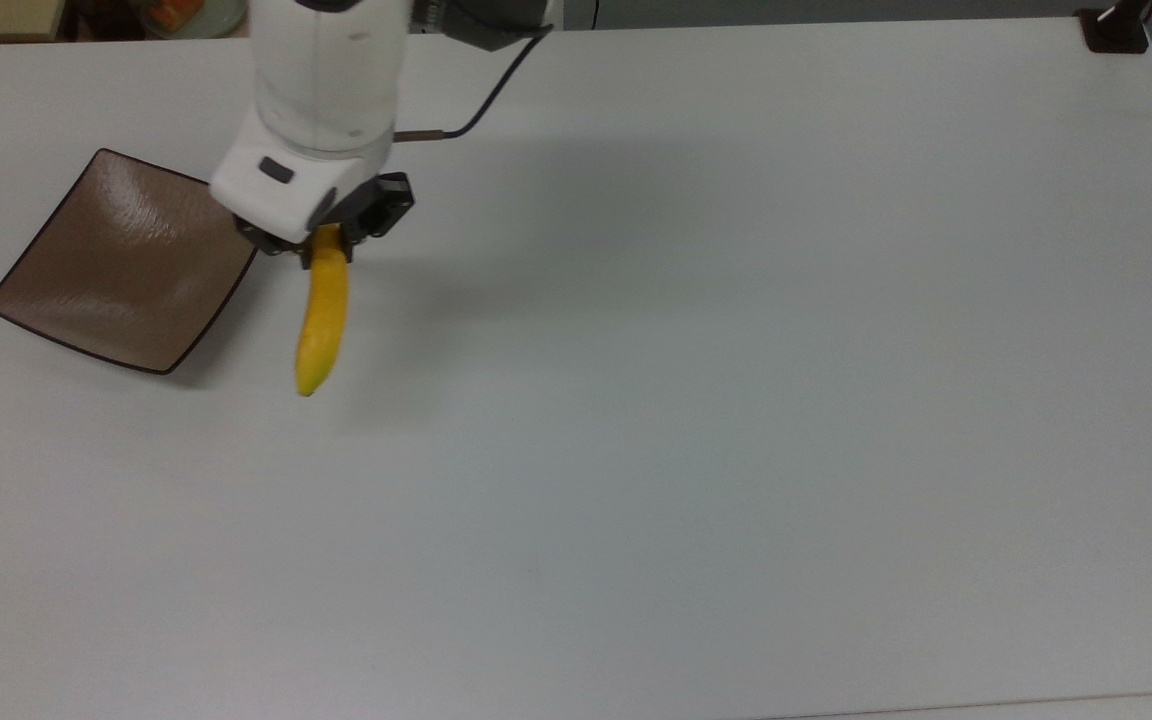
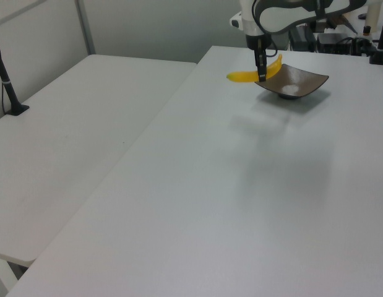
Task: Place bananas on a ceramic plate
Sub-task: 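Carry the hanging banana across the table to above the brown plate, then lower the banana onto the plate and open the gripper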
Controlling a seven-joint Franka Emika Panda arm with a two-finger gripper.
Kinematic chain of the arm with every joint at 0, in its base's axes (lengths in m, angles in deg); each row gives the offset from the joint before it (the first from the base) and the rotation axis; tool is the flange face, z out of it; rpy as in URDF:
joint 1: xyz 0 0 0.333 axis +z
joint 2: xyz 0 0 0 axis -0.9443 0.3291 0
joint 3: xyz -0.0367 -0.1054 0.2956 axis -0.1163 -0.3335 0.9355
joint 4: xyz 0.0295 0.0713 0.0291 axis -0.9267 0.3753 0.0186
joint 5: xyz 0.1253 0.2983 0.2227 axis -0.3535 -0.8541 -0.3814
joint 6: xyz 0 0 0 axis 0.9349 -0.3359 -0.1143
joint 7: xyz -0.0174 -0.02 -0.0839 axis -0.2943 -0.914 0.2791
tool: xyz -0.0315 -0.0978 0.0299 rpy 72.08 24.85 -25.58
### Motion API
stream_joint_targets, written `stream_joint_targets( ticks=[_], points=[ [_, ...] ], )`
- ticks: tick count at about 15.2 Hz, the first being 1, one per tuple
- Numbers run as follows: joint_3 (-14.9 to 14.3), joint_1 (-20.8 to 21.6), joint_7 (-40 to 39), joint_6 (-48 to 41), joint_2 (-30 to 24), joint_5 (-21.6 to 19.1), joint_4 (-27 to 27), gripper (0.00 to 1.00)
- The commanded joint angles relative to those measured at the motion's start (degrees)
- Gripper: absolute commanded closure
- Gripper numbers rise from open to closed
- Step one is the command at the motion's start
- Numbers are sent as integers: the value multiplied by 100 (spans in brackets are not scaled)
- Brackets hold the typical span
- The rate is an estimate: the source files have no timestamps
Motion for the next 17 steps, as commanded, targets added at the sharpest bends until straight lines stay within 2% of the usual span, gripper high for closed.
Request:
stream_joint_targets(
  ticks=[1,5,12,15,17],
  points=[
    [-109,-221,-214,670,-83,26,103,92],
    [-293,-476,-845,1216,-56,8,332,91],
    [-311,-1109,-2277,1586,-56,-18,587,90],
    [-311,-1197,-2902,1586,-74,34,754,90],
    [-311,-1302,-3227,1586,-74,44,772,85]
  ],
)
